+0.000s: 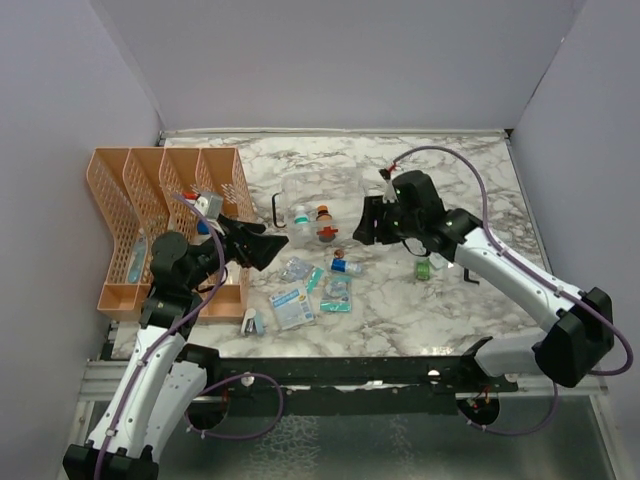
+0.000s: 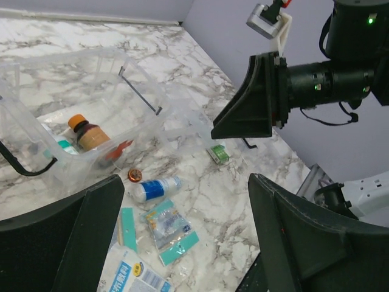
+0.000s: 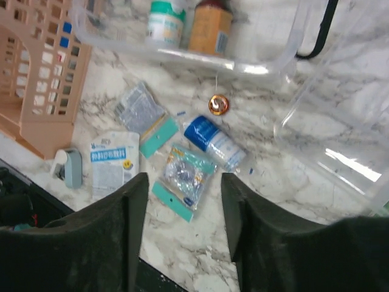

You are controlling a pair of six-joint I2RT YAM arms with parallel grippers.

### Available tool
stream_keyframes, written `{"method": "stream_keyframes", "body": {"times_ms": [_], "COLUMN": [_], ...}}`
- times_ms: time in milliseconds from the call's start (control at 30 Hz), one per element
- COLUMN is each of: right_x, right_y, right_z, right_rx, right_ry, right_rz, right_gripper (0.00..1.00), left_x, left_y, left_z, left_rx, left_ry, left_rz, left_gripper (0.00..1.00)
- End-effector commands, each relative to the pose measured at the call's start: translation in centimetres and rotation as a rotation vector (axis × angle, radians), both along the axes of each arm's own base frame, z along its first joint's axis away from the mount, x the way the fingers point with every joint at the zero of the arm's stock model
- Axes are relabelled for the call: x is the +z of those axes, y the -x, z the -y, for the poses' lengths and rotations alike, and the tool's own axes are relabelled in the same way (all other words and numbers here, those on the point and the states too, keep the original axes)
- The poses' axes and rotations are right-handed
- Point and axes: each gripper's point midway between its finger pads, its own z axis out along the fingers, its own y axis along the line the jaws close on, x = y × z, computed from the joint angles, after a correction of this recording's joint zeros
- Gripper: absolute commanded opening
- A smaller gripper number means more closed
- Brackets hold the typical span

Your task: Organize the medicine kit

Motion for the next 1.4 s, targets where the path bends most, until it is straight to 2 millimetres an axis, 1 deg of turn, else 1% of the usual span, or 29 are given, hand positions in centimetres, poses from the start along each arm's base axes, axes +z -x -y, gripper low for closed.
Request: {"method": "stream_keyframes", "body": {"times_ms": [0, 67, 167, 267, 367, 467, 567, 600, 633, 700, 867, 967, 1167, 1233, 1300, 1367], "right_x": [-2.0, -3.1, -4.7, -6.2, -7.9, -9.2, -9.9, -10.6, -11.0, -11.8, -14.0, -15.3, -17.0, -17.3, -17.2, -16.9], "right_y": [3.2, 5.0, 6.9, 8.1, 9.1, 10.1, 10.6, 10.7, 10.6, 10.4, 10.0, 9.9, 9.7, 9.8, 9.8, 9.6], "right_z": [-0.4, -1.0, -1.7, -2.4, -3.4, -5.2, -7.4, -8.1, -8.8, -10.2, -12.5, -13.3, -14.1, -14.4, -14.6, -14.3], "right_rx": [0.029, 0.062, 0.086, 0.081, 0.083, 0.103, 0.115, 0.113, 0.115, 0.114, 0.090, 0.083, 0.069, 0.077, 0.084, 0.066], "right_ry": [-0.116, -0.165, -0.192, -0.191, -0.186, -0.191, -0.199, -0.191, -0.190, -0.187, -0.185, -0.183, -0.177, -0.183, -0.194, -0.197], "right_rz": [-0.043, -0.060, -0.083, -0.105, -0.126, -0.157, -0.173, -0.184, -0.190, -0.206, -0.249, -0.275, -0.306, -0.310, -0.308, -0.301], "right_gripper": [0.44, 0.41, 0.40, 0.42, 0.45, 0.46, 0.46, 0.46, 0.46, 0.46, 0.45, 0.42, 0.37, 0.31, 0.19, 0.07], "left_x": [-2.7, -3.9, -5.8, -8.2, -10.9, -13.2, -14.5, -14.7, -14.9, -14.6, -11.8, -11.0, -10.8, -10.7, -10.5, -10.2], "left_y": [0.8, 0.8, 0.5, 0.3, -0.2, -0.4, -0.2, -0.2, -0.1, -0.2, -0.5, -0.1, 0.4, 0.4, 0.3, 0.3], "left_z": [0.8, 1.1, 1.6, 2.0, 1.5, 0.4, -0.2, -0.2, -0.3, -0.4, -0.4, -0.3, -0.5, -0.5, -0.5, -0.4], "left_rx": [-0.032, -0.024, 0.002, 0.048, 0.158, 0.255, 0.287, 0.289, 0.293, 0.291, 0.278, 0.253, 0.245, 0.249, 0.251, 0.249], "left_ry": [0.025, 0.008, -0.051, -0.108, -0.164, -0.232, -0.265, -0.270, -0.276, -0.282, -0.262, -0.257, -0.257, -0.251, -0.246, -0.239], "left_rz": [-0.151, -0.197, -0.266, -0.345, -0.428, -0.505, -0.550, -0.556, -0.556, -0.538, -0.444, -0.412, -0.404, -0.402, -0.401, -0.400], "left_gripper": [0.84, 0.82, 0.77, 0.73, 0.68, 0.62, 0.56, 0.54, 0.53, 0.52, 0.52, 0.52, 0.54, 0.54, 0.55, 0.56]}}
